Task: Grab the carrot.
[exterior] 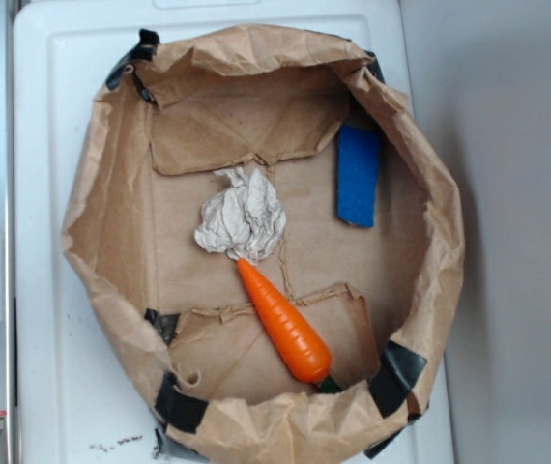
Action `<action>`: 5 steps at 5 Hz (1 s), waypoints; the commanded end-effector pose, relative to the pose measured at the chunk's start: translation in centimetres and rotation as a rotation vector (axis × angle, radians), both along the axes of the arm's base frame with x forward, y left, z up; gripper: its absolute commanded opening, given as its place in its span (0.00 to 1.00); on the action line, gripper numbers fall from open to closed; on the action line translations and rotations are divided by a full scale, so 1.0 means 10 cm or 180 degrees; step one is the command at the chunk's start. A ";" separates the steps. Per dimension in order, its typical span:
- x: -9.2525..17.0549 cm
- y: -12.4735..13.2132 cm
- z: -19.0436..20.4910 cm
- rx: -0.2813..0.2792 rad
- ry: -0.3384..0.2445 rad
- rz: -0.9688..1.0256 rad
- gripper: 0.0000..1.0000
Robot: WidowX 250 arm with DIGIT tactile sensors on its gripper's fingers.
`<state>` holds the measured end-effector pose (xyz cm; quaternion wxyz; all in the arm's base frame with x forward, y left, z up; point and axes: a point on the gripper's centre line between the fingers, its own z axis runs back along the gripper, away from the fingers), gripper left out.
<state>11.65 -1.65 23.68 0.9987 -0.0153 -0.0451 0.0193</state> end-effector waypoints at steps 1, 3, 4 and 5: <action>0.00 0.00 0.00 0.0000 0.0000 0.0000 1.00; 0.40 0.00 -0.04 -0.0081 0.0075 0.0223 1.00; 0.59 0.00 -0.05 -0.0169 0.0151 0.0140 1.00; 0.78 0.03 -0.10 -0.0208 0.0155 -0.0031 1.00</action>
